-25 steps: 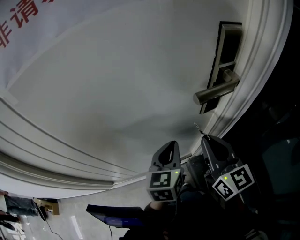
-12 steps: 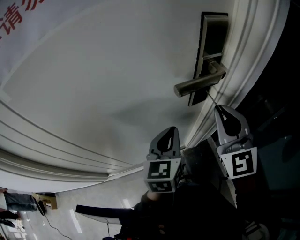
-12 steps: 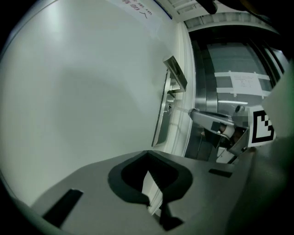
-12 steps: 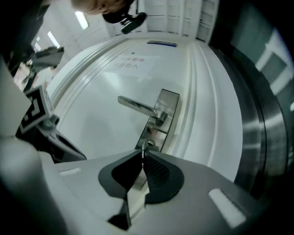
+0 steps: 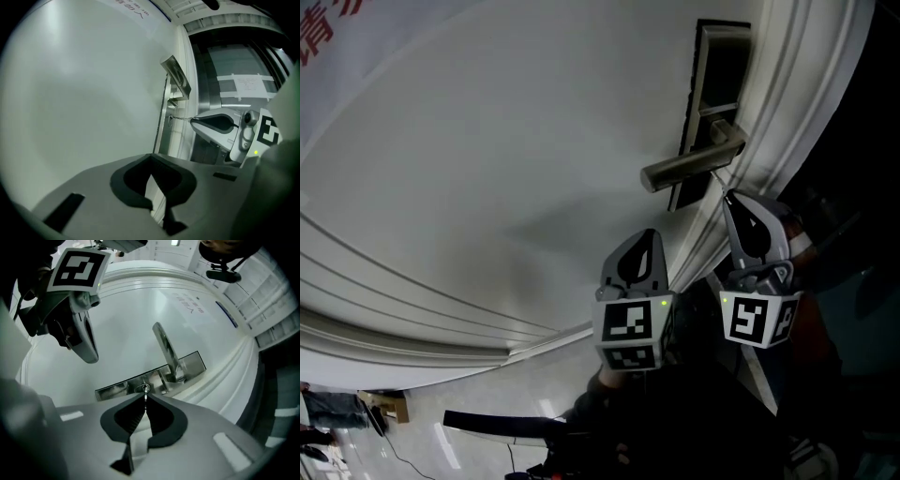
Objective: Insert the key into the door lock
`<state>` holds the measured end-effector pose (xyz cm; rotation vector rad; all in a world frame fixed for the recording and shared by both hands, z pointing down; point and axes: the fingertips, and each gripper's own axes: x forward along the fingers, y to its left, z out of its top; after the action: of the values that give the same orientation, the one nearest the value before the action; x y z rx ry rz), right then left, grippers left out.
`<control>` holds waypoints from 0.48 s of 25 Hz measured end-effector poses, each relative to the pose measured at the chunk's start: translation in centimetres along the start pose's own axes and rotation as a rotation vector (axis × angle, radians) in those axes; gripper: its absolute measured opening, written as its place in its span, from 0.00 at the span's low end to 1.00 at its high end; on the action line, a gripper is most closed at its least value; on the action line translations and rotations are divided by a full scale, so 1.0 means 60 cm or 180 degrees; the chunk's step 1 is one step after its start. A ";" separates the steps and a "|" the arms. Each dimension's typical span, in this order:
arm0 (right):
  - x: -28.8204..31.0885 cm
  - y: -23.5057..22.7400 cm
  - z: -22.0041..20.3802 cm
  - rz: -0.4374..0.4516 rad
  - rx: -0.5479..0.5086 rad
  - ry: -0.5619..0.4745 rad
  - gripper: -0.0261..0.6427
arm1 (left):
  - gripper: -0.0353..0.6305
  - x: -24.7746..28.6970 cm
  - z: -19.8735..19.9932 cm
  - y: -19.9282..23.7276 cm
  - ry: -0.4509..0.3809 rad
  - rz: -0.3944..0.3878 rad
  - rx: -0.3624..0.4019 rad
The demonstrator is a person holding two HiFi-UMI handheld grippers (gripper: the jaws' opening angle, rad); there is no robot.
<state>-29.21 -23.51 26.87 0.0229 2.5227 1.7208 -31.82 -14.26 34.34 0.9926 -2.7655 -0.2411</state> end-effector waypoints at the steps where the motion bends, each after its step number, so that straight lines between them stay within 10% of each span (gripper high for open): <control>1: 0.001 0.000 0.000 0.0001 -0.0074 0.0012 0.06 | 0.05 0.002 -0.002 -0.002 0.0009 -0.0011 -0.0010; 12: 0.007 0.007 -0.003 -0.0039 -0.0474 0.0140 0.06 | 0.05 0.006 -0.005 -0.015 0.0002 -0.0114 -0.0031</control>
<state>-29.65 -23.51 27.27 -0.0408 2.4110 1.9197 -31.44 -15.21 34.49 1.0403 -2.7453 -0.2591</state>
